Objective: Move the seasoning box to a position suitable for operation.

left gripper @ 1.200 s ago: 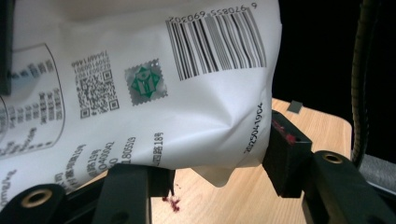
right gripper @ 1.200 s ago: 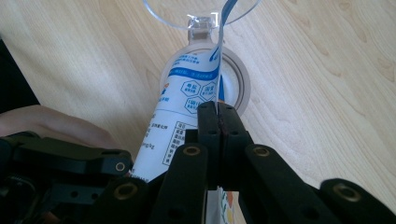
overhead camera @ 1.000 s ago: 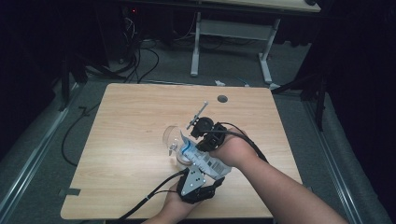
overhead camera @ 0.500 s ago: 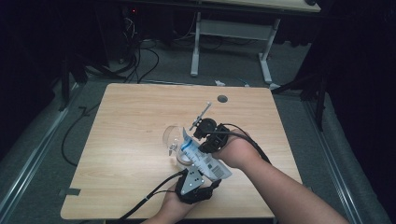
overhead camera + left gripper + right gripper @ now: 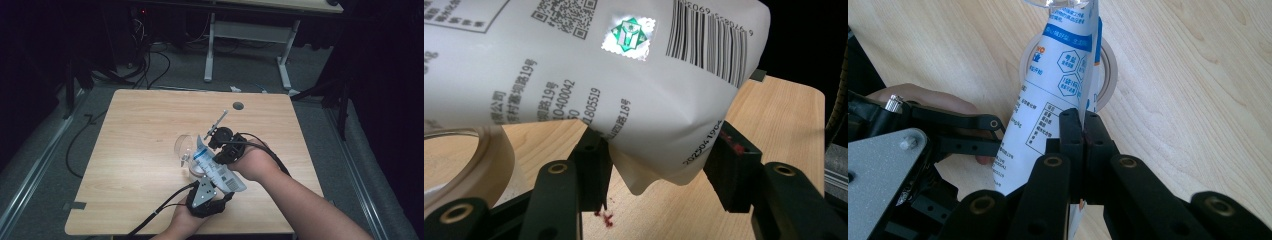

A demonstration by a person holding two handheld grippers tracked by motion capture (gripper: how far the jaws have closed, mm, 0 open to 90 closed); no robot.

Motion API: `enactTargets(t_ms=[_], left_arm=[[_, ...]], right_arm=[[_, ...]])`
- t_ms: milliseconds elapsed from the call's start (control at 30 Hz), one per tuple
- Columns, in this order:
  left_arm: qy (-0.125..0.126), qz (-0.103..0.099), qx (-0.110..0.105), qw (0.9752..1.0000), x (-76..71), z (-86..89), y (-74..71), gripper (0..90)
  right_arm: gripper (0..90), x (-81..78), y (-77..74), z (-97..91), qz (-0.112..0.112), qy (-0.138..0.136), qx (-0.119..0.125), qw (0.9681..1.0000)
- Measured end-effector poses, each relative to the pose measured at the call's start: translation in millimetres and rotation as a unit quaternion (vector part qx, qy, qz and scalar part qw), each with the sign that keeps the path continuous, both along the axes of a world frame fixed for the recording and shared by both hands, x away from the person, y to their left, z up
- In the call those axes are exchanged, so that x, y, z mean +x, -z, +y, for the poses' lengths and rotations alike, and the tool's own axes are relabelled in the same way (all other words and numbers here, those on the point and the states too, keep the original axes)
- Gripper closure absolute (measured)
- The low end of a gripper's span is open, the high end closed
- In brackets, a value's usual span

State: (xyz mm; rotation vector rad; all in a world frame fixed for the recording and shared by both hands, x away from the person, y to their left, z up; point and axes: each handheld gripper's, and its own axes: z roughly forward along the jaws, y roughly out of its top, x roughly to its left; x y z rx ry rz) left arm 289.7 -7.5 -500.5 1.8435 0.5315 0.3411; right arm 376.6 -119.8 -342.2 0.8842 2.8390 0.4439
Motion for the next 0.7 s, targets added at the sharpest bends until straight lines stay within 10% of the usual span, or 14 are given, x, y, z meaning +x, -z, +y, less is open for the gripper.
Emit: enactTargets(t_ms=[700], left_arm=[[-0.006,0.001,0.006,1.0,0.5,1.9,4.7,49.0]], right_arm=[[89.8,-1.4,1.0,-2.7,0.002,0.003,-0.001,1.0]])
